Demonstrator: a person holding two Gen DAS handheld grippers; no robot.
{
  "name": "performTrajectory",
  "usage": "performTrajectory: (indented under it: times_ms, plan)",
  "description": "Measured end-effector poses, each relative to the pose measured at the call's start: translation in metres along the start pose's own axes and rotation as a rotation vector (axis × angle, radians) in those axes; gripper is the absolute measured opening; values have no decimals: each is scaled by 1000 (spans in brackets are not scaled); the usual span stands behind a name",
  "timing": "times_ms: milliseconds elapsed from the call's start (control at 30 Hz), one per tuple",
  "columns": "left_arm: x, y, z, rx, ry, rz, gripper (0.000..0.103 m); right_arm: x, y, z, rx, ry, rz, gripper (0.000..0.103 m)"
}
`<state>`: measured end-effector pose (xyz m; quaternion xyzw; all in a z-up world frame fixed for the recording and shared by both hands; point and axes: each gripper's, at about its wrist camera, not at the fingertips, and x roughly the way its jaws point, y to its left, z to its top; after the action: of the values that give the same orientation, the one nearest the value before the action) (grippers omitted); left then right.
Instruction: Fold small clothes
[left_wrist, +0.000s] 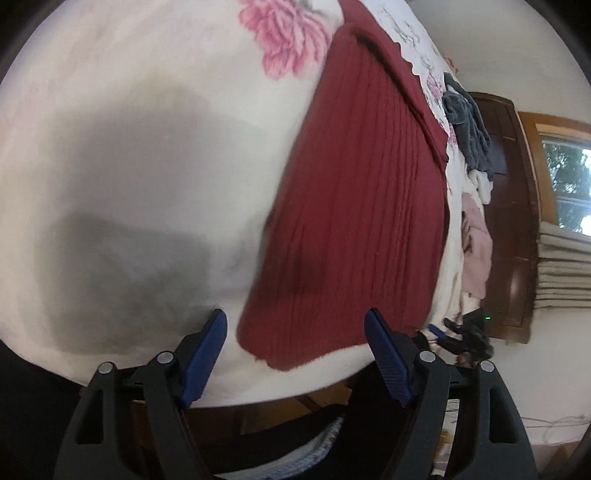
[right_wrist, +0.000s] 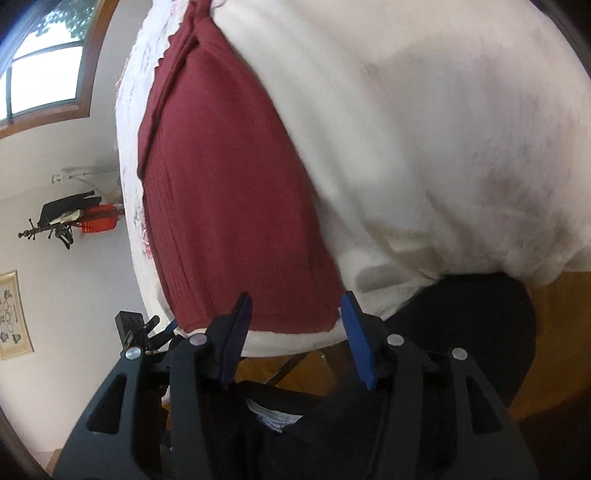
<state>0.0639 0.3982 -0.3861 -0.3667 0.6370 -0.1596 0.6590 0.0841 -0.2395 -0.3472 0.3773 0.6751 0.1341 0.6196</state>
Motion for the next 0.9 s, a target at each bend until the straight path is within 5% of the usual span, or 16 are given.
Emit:
performTrajectory:
  times_ms: [133, 567, 667, 733, 900]
  plan:
    - [0, 8, 2, -34, 15, -48, 77, 20, 2, 3, 15, 8, -23, 51]
    - [18, -5, -4, 51, 103, -23, 77, 35, 11, 2, 7, 26, -33, 55]
    - [19, 0, -4, 16, 93, -47, 68, 37, 12, 0, 1, 40, -23, 55]
    - [20, -1, -4, 10, 103, -57, 36, 38, 13, -1, -15, 64, -19, 54]
    - [27, -2, -1, -9, 109, -38, 36, 43, 14, 0, -11, 73, -35, 48]
